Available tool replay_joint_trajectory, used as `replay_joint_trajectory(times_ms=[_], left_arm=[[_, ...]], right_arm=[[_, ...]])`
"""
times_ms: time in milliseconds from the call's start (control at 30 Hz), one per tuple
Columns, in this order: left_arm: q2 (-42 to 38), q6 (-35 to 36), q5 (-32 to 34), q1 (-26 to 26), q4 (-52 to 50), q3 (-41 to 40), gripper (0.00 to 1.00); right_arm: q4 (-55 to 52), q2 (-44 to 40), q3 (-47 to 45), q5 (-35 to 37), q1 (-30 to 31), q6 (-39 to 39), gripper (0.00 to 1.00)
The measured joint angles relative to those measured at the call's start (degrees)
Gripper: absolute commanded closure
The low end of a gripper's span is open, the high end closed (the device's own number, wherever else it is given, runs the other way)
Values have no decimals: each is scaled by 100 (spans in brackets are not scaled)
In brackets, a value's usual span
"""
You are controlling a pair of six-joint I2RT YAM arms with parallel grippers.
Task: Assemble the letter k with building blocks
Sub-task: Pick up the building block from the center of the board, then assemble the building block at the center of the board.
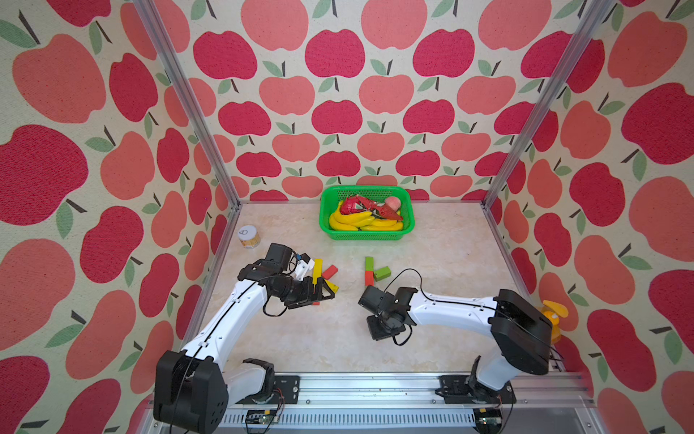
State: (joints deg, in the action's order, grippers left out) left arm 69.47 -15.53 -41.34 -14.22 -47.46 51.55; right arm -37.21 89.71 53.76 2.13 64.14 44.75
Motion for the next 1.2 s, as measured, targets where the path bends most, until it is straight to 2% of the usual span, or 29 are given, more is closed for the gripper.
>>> replay_joint_trajectory(times_ms=[200, 300, 533, 767, 1000, 1200], left_arm=[[356, 17, 59, -92, 140, 330, 2], [560, 46, 103, -146, 254, 468, 2], [745, 170, 151, -278, 356, 557, 2], [903, 260, 157, -278, 337, 868, 2], [1320, 358, 190, -275, 299, 1241, 2], [1788, 474, 142, -256, 201, 1563, 2]], right_arm=[[-470, -1598, -299, 109, -691, -616, 82], [-616, -1937, -223, 105, -997, -1104, 85], [-868, -1202, 579, 553, -1491, -2684, 87], [-522, -616, 667, 682, -1921, -4221, 86], [-76, -588, 444, 179, -2570, -5436, 81], [214, -568, 439, -334, -2667, -5943, 80]])
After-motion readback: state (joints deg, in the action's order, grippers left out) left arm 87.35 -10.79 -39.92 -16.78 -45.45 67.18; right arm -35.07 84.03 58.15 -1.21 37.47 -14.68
